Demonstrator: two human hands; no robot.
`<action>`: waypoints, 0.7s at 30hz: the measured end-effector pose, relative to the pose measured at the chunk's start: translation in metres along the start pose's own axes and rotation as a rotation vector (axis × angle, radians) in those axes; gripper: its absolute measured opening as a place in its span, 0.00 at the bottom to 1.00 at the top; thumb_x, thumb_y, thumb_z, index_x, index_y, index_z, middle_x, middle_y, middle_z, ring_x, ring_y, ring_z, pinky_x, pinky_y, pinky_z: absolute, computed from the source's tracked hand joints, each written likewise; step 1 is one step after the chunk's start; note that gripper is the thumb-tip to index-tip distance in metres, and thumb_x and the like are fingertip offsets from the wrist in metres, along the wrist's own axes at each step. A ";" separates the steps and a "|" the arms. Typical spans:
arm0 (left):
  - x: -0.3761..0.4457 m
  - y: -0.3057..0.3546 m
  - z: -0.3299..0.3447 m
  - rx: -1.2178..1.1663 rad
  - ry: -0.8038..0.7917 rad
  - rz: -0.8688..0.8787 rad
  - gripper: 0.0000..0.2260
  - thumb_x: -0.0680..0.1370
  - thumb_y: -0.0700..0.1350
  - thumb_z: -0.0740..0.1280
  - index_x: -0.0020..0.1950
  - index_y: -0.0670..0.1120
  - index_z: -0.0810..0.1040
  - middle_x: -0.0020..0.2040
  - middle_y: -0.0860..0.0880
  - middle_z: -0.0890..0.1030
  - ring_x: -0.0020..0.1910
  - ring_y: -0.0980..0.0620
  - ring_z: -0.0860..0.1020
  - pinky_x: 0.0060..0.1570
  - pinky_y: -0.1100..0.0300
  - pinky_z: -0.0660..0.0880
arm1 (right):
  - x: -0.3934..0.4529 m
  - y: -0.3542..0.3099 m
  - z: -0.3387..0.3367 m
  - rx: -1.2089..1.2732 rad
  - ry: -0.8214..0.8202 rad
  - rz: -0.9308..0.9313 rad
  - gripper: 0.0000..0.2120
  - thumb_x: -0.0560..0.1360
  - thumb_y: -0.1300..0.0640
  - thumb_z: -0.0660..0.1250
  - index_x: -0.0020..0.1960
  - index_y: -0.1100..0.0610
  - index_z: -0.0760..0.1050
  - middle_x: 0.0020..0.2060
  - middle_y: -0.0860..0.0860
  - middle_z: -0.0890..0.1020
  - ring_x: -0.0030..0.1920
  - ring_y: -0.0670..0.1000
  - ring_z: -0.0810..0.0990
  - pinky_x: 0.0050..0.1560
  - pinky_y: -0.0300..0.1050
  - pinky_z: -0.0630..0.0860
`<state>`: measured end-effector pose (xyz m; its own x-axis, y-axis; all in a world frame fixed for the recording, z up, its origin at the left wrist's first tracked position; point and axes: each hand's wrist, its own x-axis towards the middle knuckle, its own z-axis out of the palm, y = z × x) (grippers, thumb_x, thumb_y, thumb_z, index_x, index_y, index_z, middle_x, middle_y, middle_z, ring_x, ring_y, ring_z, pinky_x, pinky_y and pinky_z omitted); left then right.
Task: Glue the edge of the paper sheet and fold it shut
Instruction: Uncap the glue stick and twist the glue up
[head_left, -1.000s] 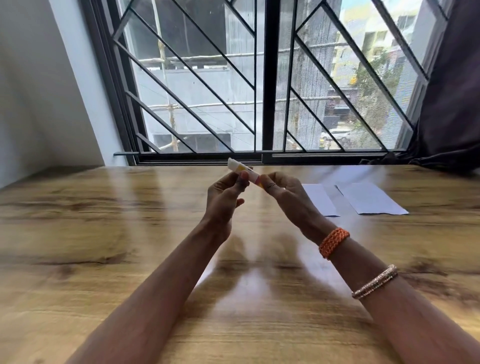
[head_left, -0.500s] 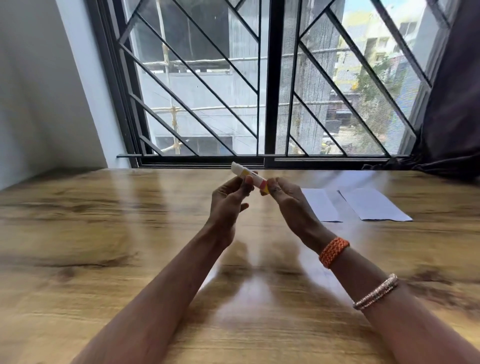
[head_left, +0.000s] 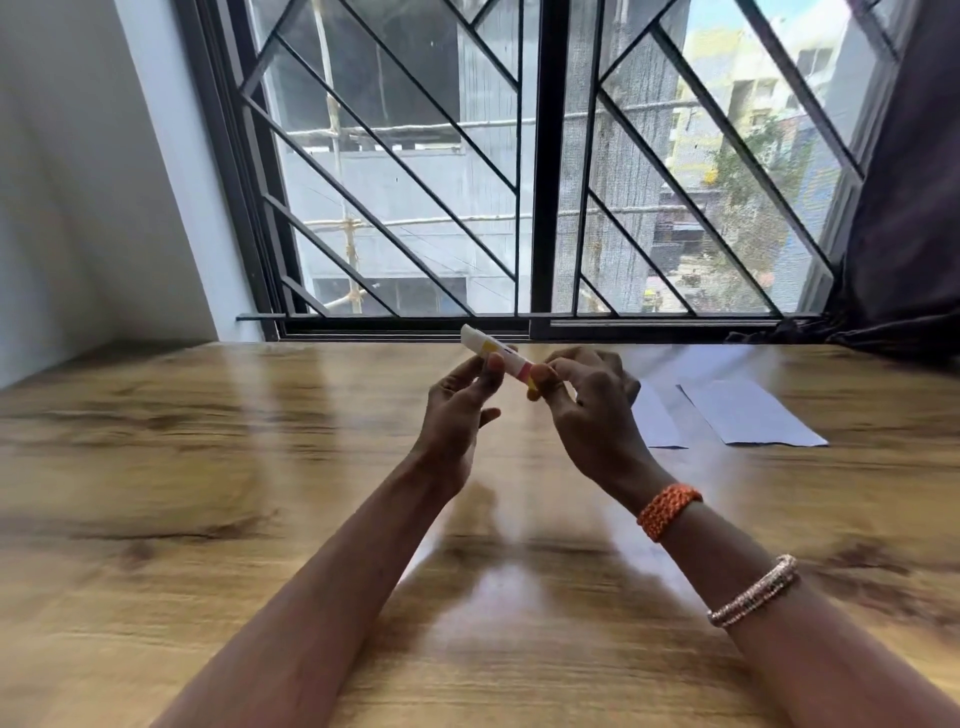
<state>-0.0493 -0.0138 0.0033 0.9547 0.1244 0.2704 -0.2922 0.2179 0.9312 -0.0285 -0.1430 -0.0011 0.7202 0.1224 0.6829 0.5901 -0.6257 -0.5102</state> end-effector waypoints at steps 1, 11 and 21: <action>0.001 0.000 0.000 -0.003 -0.017 0.000 0.07 0.78 0.43 0.61 0.49 0.51 0.78 0.34 0.63 0.80 0.43 0.61 0.72 0.46 0.58 0.67 | -0.001 0.000 0.001 0.003 -0.004 -0.024 0.13 0.77 0.51 0.59 0.40 0.55 0.78 0.49 0.49 0.79 0.57 0.51 0.69 0.45 0.42 0.51; 0.001 -0.004 -0.001 0.048 0.008 0.028 0.05 0.76 0.47 0.64 0.49 0.52 0.79 0.69 0.46 0.71 0.59 0.55 0.72 0.47 0.57 0.66 | -0.006 -0.003 0.001 -0.359 0.183 -0.175 0.13 0.69 0.48 0.67 0.50 0.54 0.74 0.51 0.52 0.77 0.57 0.54 0.71 0.54 0.49 0.57; 0.002 -0.003 -0.001 0.060 -0.060 0.014 0.07 0.78 0.47 0.60 0.51 0.52 0.76 0.62 0.53 0.73 0.54 0.65 0.72 0.50 0.58 0.65 | -0.005 -0.006 0.002 -0.228 0.104 -0.134 0.18 0.76 0.47 0.53 0.42 0.57 0.76 0.47 0.52 0.78 0.58 0.55 0.69 0.56 0.49 0.54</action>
<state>-0.0464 -0.0126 0.0012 0.9526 0.0680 0.2964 -0.3037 0.1584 0.9395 -0.0351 -0.1380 -0.0024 0.5933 0.1433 0.7921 0.5717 -0.7677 -0.2894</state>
